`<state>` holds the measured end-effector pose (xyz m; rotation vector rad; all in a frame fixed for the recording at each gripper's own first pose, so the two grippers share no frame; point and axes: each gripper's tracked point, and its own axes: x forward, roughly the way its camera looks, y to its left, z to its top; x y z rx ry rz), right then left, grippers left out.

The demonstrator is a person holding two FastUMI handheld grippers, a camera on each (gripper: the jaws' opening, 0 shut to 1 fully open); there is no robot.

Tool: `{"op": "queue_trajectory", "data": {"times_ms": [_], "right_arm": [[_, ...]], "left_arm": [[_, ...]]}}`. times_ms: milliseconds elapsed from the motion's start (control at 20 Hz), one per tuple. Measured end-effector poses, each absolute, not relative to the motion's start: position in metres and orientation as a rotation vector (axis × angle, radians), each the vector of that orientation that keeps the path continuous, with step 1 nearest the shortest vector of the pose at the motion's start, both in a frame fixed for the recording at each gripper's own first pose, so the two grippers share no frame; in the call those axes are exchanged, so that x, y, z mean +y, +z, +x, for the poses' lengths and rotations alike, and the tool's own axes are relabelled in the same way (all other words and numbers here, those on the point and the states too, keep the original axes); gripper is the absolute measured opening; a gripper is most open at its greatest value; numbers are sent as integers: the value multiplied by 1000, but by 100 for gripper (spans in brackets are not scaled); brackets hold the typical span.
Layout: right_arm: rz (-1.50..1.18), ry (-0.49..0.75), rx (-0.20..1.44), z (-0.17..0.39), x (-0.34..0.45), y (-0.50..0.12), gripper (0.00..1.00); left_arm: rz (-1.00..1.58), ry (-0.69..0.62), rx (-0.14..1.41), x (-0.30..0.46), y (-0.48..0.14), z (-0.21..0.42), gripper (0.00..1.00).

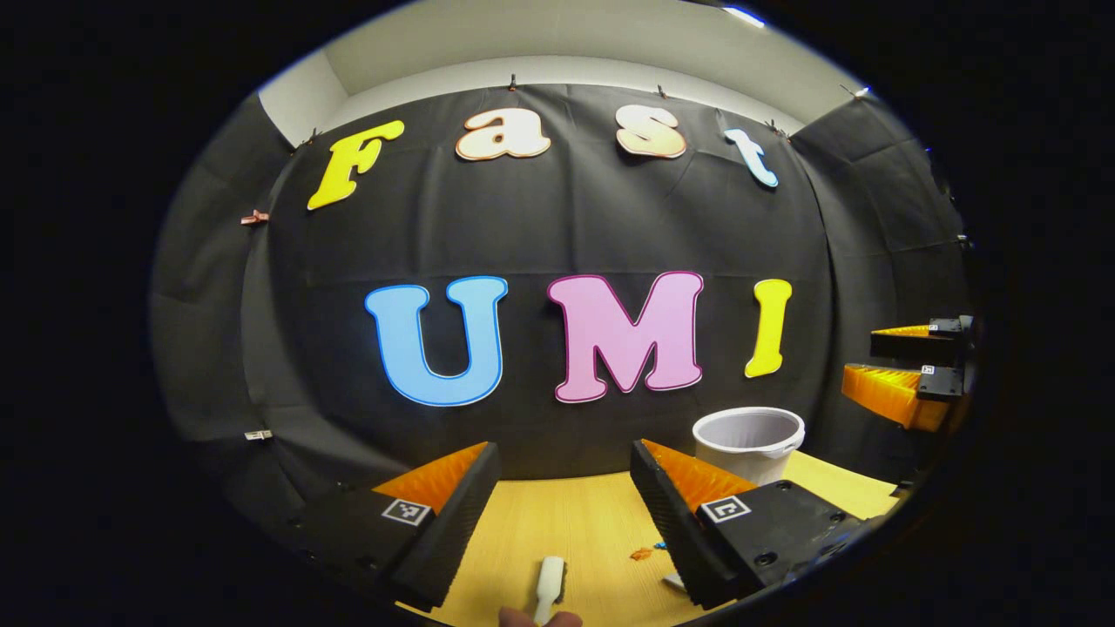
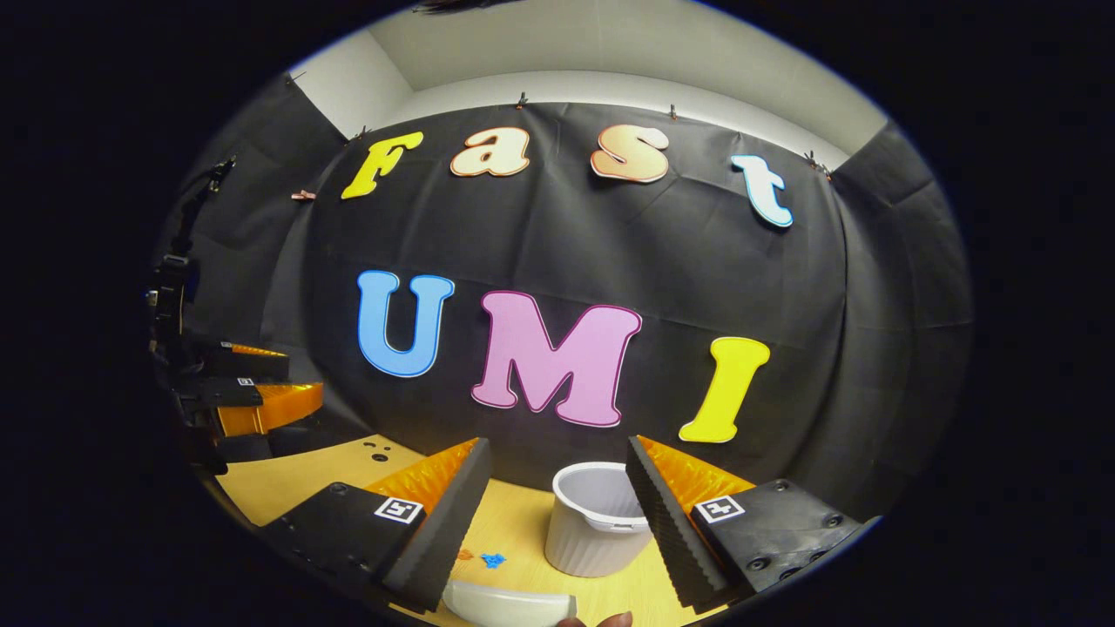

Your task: Pick up the small broom and dustpan from the desktop, sweep the trash into the dustpan with the broom, and then empty the trash into the garbage bin.

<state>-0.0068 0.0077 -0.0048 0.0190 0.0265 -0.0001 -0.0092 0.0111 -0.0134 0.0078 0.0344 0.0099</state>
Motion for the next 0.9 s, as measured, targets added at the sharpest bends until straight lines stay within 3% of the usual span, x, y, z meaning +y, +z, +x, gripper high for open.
{"op": "queue_trajectory", "data": {"times_ms": [400,900], "right_arm": [[23,62,127,-19,36,-34,97],[6,183,620,-99,67,-209,98]], "left_arm": [[-17,19,53,26,-26,-6,96],[8,46,126,58,-73,-1,96]]}}
